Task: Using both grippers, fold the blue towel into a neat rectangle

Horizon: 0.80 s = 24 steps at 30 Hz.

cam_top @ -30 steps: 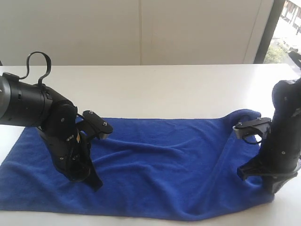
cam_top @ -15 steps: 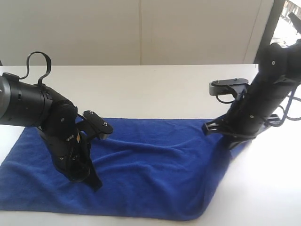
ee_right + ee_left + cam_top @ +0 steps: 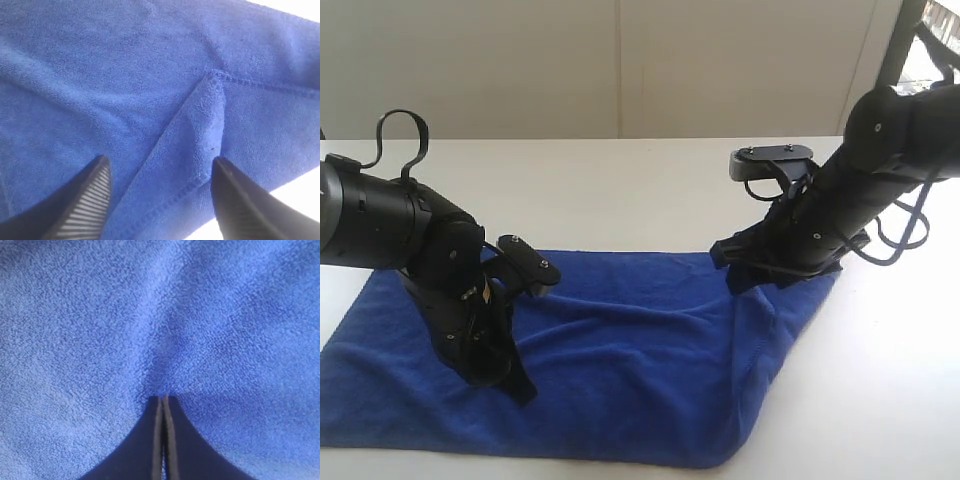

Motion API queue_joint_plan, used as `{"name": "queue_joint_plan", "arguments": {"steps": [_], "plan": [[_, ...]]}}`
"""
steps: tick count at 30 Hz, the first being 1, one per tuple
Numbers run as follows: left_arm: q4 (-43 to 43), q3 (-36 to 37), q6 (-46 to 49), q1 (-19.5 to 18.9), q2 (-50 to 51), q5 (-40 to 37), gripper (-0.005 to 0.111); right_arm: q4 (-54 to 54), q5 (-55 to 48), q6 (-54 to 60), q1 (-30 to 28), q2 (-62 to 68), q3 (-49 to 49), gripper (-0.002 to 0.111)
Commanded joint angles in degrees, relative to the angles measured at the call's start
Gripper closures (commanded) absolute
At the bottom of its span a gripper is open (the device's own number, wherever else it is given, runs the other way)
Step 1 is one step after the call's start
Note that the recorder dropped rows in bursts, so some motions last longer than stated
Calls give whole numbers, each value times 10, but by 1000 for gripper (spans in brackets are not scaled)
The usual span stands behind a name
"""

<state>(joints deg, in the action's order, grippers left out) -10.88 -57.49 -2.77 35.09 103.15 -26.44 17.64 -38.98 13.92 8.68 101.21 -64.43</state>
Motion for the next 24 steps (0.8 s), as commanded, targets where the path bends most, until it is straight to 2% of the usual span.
{"name": "queue_joint_plan", "arguments": {"steps": [1, 12, 19, 24], "plan": [[6, 1, 0, 0, 2, -14, 107, -30, 10, -36, 2, 7, 0, 51], [6, 1, 0, 0, 2, -16, 107, -19, 35, -76, 2, 87, 0, 51], [6, 1, 0, 0, 2, -16, 107, 208, 63, 120, 22, 86, -11, 51], [6, 1, 0, 0, 2, -16, 107, 253, 76, 165, 42, 87, -11, 51]]}}
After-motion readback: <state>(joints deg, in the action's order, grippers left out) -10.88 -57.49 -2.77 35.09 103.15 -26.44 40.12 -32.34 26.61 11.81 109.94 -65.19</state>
